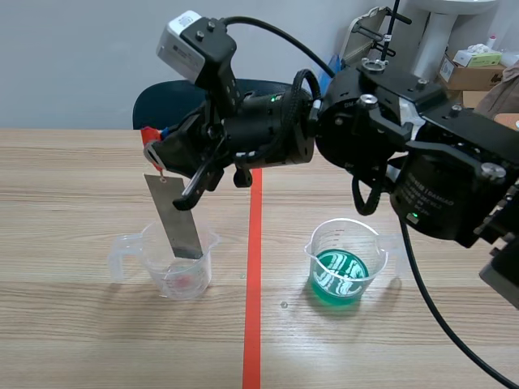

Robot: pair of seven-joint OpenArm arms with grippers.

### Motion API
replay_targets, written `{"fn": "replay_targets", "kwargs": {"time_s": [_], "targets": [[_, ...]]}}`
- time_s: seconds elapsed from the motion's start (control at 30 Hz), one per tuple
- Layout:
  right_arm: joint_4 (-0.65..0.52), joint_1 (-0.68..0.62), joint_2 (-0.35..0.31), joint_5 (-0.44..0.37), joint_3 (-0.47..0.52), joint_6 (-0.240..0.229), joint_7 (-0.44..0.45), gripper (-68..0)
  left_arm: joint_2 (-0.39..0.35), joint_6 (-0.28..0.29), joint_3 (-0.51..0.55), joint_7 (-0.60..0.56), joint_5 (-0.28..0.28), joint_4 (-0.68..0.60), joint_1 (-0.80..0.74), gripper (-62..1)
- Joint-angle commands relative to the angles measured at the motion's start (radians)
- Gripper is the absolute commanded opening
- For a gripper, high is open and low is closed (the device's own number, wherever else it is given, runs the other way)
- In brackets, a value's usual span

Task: Do the redox reaction experiment

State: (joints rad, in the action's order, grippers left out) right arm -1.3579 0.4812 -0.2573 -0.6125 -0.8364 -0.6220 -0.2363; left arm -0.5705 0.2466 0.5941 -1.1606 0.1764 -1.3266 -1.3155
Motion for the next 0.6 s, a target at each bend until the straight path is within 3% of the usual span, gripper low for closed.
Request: {"fn": "replay_targets", "kwargs": {"time_s": [0.0,0.3,0.57], "targets": [[-0.013,0.021,0.003,-0.014,0.009,0.0,0.018,-66.9,0.004,0.003,0.008,-0.018,0.013,-0.011,-0.001,1.4],[-0.012,-0.013,0.009,0.084,0.004,0.0,0.047,-66.9,0.004,0.003,0.008,-0.018,0.013,-0.011,-0.001,1.4],[-0.008,-0.022,0.008,0.093,0.004,0.0,0.053,-66.9,0.004,0.003,0.008,-0.018,0.013,-0.011,-0.001,1.4]]}}
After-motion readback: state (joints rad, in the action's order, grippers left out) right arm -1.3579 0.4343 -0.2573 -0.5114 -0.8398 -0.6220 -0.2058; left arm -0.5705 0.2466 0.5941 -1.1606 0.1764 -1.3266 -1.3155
